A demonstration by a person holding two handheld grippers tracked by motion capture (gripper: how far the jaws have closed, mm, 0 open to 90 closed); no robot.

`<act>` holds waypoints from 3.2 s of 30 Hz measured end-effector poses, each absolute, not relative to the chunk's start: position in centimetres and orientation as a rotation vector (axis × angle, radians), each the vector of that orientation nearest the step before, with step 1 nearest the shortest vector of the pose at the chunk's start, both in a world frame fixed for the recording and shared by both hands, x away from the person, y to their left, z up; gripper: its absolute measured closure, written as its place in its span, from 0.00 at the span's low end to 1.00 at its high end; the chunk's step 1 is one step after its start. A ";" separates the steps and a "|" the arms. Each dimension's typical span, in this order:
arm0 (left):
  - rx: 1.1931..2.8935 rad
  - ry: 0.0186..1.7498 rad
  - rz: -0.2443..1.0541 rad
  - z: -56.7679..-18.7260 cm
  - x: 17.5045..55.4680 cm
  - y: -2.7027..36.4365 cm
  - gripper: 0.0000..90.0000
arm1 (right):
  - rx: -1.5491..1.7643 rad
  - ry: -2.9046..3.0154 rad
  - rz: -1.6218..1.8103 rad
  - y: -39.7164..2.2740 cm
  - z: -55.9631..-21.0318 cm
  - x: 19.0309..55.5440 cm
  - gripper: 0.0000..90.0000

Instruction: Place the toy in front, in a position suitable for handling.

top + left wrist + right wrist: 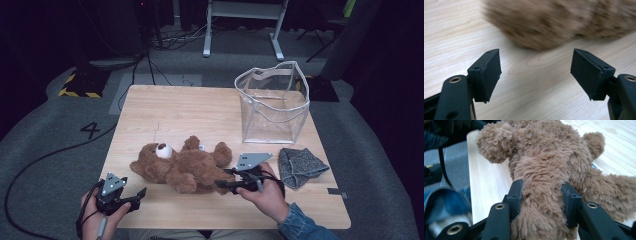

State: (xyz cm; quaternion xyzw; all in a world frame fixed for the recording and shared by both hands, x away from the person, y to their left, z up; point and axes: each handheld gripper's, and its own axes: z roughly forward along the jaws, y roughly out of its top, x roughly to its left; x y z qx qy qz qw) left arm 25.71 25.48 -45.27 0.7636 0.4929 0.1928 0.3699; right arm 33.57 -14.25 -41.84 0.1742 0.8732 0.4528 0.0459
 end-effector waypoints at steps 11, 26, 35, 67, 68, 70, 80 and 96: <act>2.011 1.052 0.400 -44.5 26.7 21.4 0.25 | 0.579 2.643 1.362 -21.6 -42.0 31.9 0.64; 2.111 0.797 0.236 -44.9 29.1 15.0 0.37 | 0.773 2.596 1.487 -29.5 -40.8 29.1 0.39; 2.067 0.912 0.297 -44.8 28.5 17.4 0.34 | 0.907 2.481 1.468 -33.3 -39.8 32.5 0.35; 2.013 0.911 0.372 -43.9 28.3 16.5 0.24 | 1.188 2.483 0.701 -35.9 -47.6 40.8 0.52; 2.023 0.887 0.390 -43.6 28.8 15.7 0.23 | 1.172 2.495 0.679 -35.8 -47.4 40.7 0.61; 2.024 0.877 0.387 -43.6 29.1 15.3 0.23 | 1.167 2.504 0.666 -35.6 -47.2 40.6 0.68; 2.137 0.814 0.266 -45.5 31.9 13.0 0.45 | 1.152 2.433 0.877 -35.5 -44.2 38.8 0.83; 2.196 0.753 0.215 -44.7 29.0 13.2 0.78 | 0.740 2.477 1.273 -27.9 -33.6 35.9 0.83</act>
